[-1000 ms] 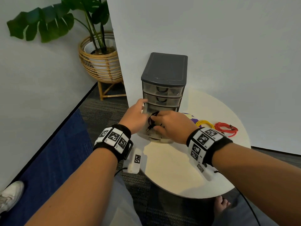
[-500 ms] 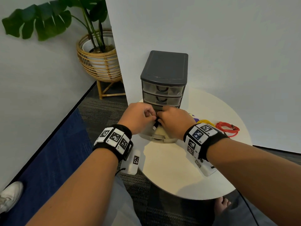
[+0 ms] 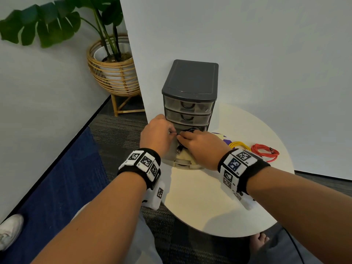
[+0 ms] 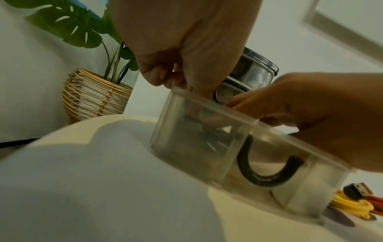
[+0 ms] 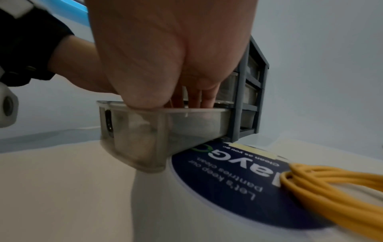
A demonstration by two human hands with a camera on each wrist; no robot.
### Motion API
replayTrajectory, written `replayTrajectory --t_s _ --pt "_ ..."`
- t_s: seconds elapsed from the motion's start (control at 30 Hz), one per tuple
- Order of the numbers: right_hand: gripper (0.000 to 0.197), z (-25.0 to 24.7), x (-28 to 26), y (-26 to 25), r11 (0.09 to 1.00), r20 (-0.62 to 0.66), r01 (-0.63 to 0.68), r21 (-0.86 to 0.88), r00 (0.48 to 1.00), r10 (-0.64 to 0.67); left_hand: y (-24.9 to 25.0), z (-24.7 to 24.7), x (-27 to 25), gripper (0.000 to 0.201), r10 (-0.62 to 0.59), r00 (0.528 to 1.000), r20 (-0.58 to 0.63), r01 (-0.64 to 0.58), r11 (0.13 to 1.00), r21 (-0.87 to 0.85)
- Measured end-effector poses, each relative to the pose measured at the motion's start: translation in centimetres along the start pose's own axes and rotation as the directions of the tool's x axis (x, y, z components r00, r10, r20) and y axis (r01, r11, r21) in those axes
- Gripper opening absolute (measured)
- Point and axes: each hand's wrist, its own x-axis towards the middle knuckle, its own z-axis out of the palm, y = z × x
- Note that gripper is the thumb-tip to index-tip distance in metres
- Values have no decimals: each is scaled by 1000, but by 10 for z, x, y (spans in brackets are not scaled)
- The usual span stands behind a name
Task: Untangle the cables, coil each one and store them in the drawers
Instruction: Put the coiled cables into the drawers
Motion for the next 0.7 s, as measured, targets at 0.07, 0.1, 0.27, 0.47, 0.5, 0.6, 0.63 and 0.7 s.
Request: replayTrajectory --t_s 0.07,0.1,0.27,0.47,0.5,0.6,0.63,0.7 --pt "53 -2 3 -2 1000 5 -9 -29 1000 9 0 1 0 14 13 999 30 -14 999 35" --pt "54 -4 4 -4 999 -3 -20 -47 1000 20 0 1 -1 17 10 999 48 -12 999 38" --pt "45 -15 11 -11 973 -5 -115 -198 993 117 5 -1 -2 24 13 991 137 -19 999 37" --pt "14 -35 14 3 964 74 -210 -161 972 224 1 -4 2 25 -5 989 145 11 999 -36" --pt "13 -35 13 6 967 69 -211 -146 972 223 0 -4 3 24 -12 990 143 20 998 -55" --pt "17 -30 12 8 981 -12 -182 -62 983 181 -2 -5 5 19 -24 991 132 36 995 -93" --pt "19 -28 12 6 987 -24 -161 -27 987 160 -3 -5 6 17 -24 991 129 37 995 -96" --pt "19 -25 13 1 993 -5 -122 -1 993 122 -3 -4 7 16 -18 992 123 30 995 -96"
